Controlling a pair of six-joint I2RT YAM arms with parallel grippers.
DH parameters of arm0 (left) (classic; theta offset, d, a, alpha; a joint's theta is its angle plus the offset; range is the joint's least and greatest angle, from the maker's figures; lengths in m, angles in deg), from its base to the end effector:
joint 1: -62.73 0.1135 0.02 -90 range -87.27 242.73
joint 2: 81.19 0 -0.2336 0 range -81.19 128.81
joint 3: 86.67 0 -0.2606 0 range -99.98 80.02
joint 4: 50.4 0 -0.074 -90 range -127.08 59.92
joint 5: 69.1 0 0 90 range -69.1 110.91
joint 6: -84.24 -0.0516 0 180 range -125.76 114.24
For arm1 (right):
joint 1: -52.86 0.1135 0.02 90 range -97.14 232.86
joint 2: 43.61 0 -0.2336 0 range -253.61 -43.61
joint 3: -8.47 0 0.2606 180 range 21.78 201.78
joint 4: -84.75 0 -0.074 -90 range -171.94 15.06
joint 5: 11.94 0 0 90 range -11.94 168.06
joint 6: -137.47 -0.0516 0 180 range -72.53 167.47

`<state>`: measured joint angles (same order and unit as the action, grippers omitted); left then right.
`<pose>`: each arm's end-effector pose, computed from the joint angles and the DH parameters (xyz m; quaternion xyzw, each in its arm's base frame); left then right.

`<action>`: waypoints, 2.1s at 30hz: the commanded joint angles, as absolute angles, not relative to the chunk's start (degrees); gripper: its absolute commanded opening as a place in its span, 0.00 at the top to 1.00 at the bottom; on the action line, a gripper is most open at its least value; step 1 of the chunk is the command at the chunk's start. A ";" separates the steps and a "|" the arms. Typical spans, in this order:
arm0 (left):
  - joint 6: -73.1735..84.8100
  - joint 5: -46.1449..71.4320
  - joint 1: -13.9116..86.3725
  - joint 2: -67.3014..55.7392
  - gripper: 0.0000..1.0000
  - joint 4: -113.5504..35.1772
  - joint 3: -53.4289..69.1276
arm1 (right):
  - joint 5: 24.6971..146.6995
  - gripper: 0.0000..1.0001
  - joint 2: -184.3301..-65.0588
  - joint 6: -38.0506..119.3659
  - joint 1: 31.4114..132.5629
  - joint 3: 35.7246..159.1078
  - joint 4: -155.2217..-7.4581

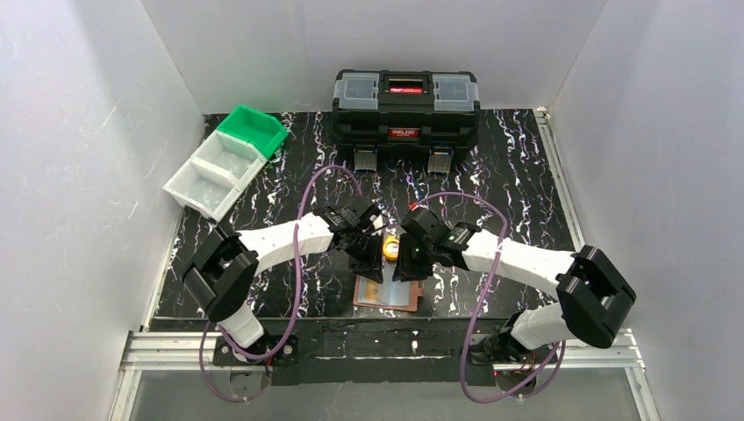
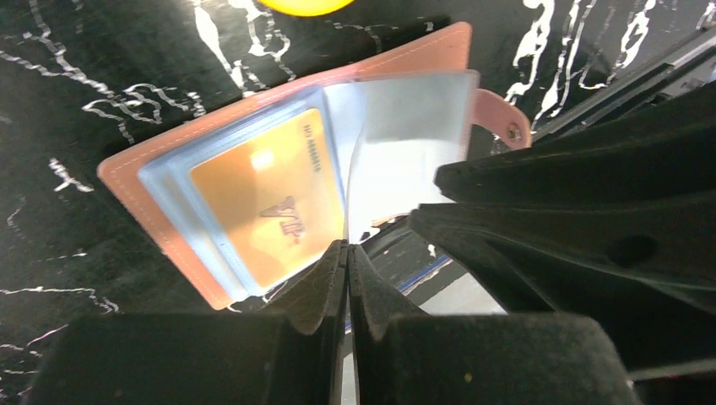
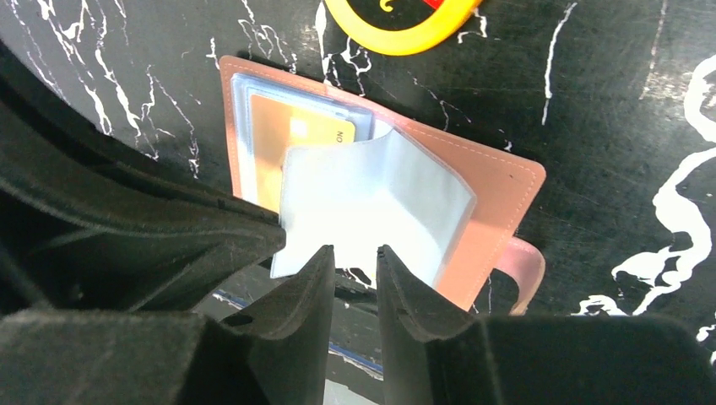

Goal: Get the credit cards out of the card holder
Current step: Remove the credit card from the card holder.

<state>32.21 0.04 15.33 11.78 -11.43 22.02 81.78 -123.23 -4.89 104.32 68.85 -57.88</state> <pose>0.2127 -0.2585 0.1441 0.1239 0.9444 -0.2978 0.0645 0.1799 0.2313 0.1526 -0.0018 0.9574 0.2452 0.1527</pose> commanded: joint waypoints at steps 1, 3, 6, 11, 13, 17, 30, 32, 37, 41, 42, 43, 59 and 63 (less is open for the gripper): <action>33.27 -1.17 13.57 12.01 0.99 -11.68 18.60 | 79.43 0.68 -121.07 -4.95 104.45 67.85 -56.01; 33.55 -0.95 12.92 12.85 0.98 -11.69 17.74 | 78.85 0.68 -120.39 -5.36 104.45 67.18 -55.78; 33.97 -0.91 11.88 14.51 0.94 -11.68 16.46 | 78.35 0.68 -119.19 -5.80 104.45 66.53 -54.91; 34.75 -0.14 10.47 18.09 0.89 -11.68 14.41 | 73.88 0.68 -115.15 -7.12 104.45 65.69 -51.80; 34.94 0.17 10.06 19.45 0.88 -11.68 13.54 | 72.23 0.67 -112.82 -7.82 104.48 65.51 -49.88; 34.94 0.32 9.12 21.27 0.74 -11.68 12.05 | 70.71 0.65 -108.23 -8.48 104.45 64.91 -47.88; 34.21 -0.54 8.41 21.72 0.45 -10.31 8.14 | 71.10 0.63 -105.14 -8.51 104.45 66.30 -45.22; 33.83 0.41 8.41 21.44 0.44 -9.10 7.43 | 71.38 0.63 -104.80 -8.49 104.46 66.36 -45.52; 31.26 10.38 9.54 17.45 0.44 -0.24 6.25 | 77.13 0.64 -106.85 -8.08 104.46 65.34 -51.74; 30.03 13.92 11.59 11.54 0.48 3.82 10.70 | 83.43 0.64 -111.10 -7.78 104.46 65.52 -58.04; 29.89 14.20 12.05 10.10 0.49 4.02 12.04 | 84.30 0.65 -112.42 -7.74 104.45 65.85 -59.04; 29.81 14.42 12.38 8.83 0.51 4.05 13.52 | 85.19 0.65 -113.63 -7.60 104.51 66.16 -59.95; 28.09 10.85 14.74 11.24 0.85 -4.27 20.83 | 92.22 0.67 -128.28 -8.56 102.31 62.97 -72.64; 28.91 10.58 14.73 12.29 0.89 -5.71 22.12 | 93.50 0.67 -130.36 -8.39 101.69 61.84 -75.14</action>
<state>28.54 11.25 14.31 11.69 -4.57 20.58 91.01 -128.95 -8.12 102.31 62.93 -70.65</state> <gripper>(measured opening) 0.121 0.327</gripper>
